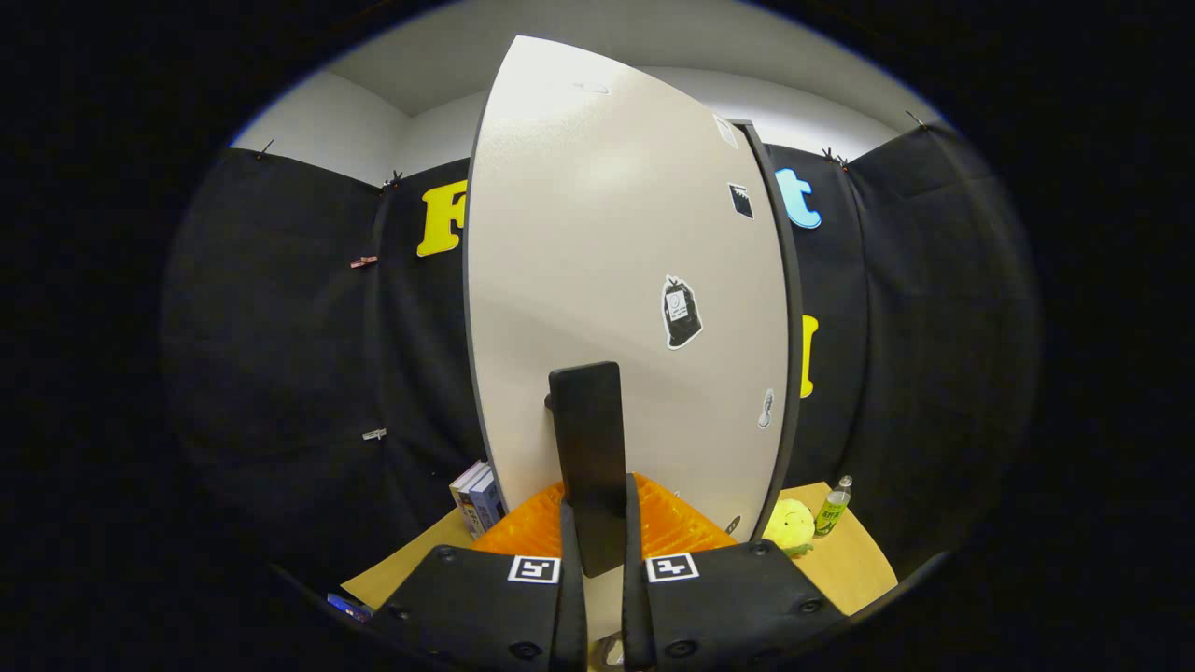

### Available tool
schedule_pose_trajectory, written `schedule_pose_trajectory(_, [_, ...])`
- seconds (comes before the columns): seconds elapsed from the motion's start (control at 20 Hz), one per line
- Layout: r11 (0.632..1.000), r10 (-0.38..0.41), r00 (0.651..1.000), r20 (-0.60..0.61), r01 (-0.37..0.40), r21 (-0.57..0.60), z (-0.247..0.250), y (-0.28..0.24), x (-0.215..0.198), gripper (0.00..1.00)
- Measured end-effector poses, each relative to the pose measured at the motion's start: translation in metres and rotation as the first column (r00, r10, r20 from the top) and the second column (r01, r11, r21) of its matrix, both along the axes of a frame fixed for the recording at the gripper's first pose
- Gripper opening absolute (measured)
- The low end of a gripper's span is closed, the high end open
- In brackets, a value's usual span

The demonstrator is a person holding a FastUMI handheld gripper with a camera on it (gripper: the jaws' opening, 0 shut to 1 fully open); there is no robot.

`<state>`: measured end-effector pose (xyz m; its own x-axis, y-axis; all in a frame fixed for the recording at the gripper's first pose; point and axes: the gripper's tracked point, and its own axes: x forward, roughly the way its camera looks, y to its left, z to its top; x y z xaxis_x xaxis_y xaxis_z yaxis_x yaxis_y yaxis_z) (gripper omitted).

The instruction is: Open the shoe cabinet door, grab the shoes and put them into the shoe cabinet, then close the shoe cabinet door.

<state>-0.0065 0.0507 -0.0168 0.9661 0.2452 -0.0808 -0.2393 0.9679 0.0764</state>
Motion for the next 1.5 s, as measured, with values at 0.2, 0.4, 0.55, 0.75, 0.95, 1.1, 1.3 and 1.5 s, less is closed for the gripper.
schedule_pose_trajectory(0.2, [1.000, -0.026, 1.000, 0.002, 0.026, -0.009, 0.002, -0.035, -0.015, 0.18])
schedule_pose_trajectory(0.4, [0.997, -0.076, 0.997, 0.014, 0.076, -0.019, 0.003, -0.069, -0.023, 0.18])
schedule_pose_trajectory(0.55, [0.995, -0.100, 0.995, 0.020, 0.101, -0.028, 0.004, -0.092, -0.024, 0.18])
schedule_pose_trajectory(0.75, [0.989, -0.136, 0.989, 0.051, 0.139, -0.042, 0.014, -0.121, -0.021, 0.17])
schedule_pose_trajectory(0.95, [0.982, -0.187, 0.981, 0.054, 0.188, -0.022, 0.017, -0.149, -0.018, 0.12])
schedule_pose_trajectory(1.1, [0.972, -0.236, 0.971, 0.037, 0.236, -0.001, 0.015, -0.172, -0.023, 0.12])
schedule_pose_trajectory(1.3, [0.971, -0.241, 0.970, 0.022, 0.241, 0.015, 0.016, -0.183, -0.030, 0.12])
schedule_pose_trajectory(1.5, [0.959, -0.282, 0.959, 0.024, 0.282, 0.006, 0.018, -0.201, -0.049, 0.12])
